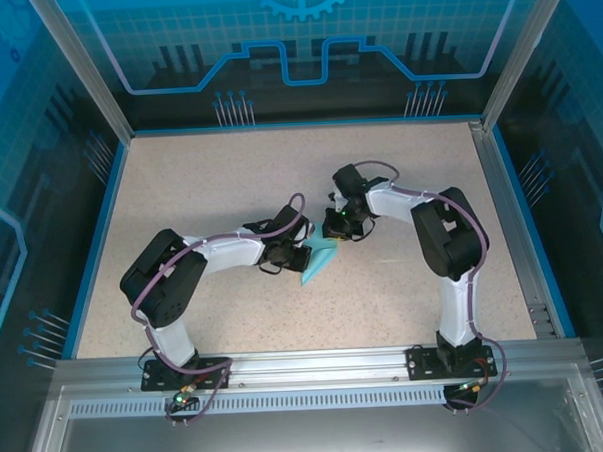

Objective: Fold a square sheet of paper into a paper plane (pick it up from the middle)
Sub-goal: Third fold the triangle at the center of the table.

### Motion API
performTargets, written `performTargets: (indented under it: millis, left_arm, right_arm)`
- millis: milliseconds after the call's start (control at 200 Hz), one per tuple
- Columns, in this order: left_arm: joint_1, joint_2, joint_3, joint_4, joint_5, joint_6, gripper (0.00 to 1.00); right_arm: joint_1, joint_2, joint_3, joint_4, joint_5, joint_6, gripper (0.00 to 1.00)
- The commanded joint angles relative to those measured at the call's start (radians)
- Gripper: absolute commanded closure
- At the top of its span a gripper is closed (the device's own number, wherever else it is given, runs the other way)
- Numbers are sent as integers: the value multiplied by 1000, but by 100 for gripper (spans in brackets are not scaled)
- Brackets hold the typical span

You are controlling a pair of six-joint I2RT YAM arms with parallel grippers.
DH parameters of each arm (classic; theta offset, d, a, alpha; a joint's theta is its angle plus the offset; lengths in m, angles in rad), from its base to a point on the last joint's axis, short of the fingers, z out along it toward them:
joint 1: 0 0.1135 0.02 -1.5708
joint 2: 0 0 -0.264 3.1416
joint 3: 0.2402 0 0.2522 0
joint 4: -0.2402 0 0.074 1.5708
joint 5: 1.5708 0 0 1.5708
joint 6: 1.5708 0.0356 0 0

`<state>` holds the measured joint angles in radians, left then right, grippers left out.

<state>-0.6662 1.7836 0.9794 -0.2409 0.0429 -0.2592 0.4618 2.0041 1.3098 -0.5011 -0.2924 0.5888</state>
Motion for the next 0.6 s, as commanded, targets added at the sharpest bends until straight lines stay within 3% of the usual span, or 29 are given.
performTargets:
  millis: [0, 265, 595]
  left_arm:
    - [8, 8, 5, 1, 20, 9, 90]
    - [7, 7, 5, 2, 18, 13, 90]
    - [7, 8, 7, -4, 17, 13, 90]
  right_arm:
    - [-32, -118, -50, 19, -35, 33, 85]
    - [-6, -251, -220, 197, -177, 122, 87]
    - [67, -229, -354, 378, -222, 238, 89]
